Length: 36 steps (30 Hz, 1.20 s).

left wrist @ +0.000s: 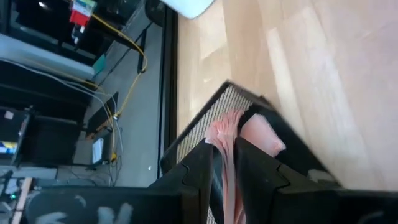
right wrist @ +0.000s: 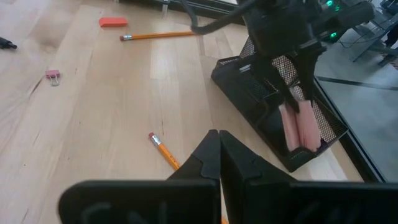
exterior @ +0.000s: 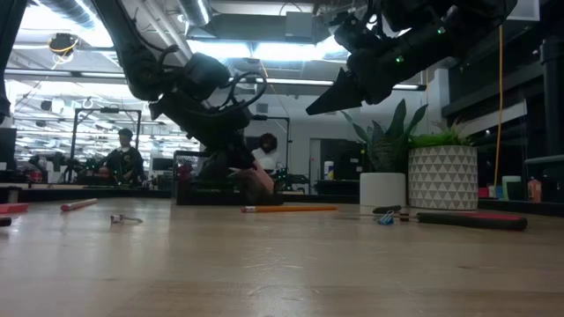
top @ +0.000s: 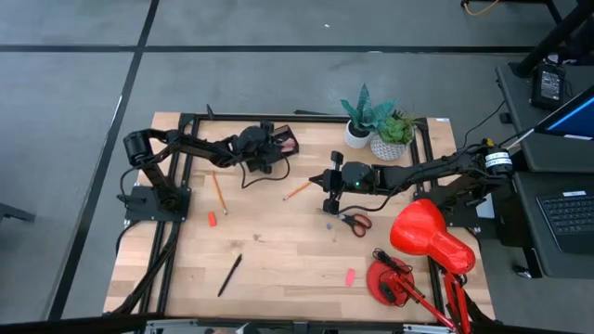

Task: Pick and place office supplies into organizer
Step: Put the sticky note into the desk organizer, then put the left pencil into the desk organizer

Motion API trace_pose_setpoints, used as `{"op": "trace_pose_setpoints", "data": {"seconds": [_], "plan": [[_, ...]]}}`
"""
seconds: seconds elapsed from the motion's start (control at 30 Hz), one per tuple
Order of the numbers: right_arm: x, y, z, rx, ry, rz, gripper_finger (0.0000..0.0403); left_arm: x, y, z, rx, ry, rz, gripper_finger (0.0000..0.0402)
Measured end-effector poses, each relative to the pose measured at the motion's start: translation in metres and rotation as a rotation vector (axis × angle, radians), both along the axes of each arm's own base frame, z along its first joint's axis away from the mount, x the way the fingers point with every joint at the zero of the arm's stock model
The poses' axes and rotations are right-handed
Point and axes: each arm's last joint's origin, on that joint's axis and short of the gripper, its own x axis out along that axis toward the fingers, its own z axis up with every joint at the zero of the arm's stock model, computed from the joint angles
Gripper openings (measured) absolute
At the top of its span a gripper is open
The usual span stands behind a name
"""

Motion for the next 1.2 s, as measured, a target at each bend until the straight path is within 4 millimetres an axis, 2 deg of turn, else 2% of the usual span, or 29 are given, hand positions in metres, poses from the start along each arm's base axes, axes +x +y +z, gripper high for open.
{"op": "trace_pose_setpoints", "data": {"seconds": [0.27,0.57,0.9,1.2], "plan": [[0.0,0.001,0.0,0.019,-0.001,0.038,0.0002,0.004,-0.004,0.007,0.027,-0.013,0.024,0.0073],[0.0,0.001,0.0,0.022,-0.002,0.045,0.0002,-0.001,-0.009,-0.001,-0.042,0.081,0.032,0.0084],[0.0,0.001,0.0,0.022,-0.002,0.045,0.0002,0.001,-0.012,-0.001,-0.016,0.098,0.062,0.0084],[0.0,0.001,0.0,0.022,-0.002,0.045,0.0002,0.012,-0.007,0.014,0.004,0.062,0.066,0.0084]]}}
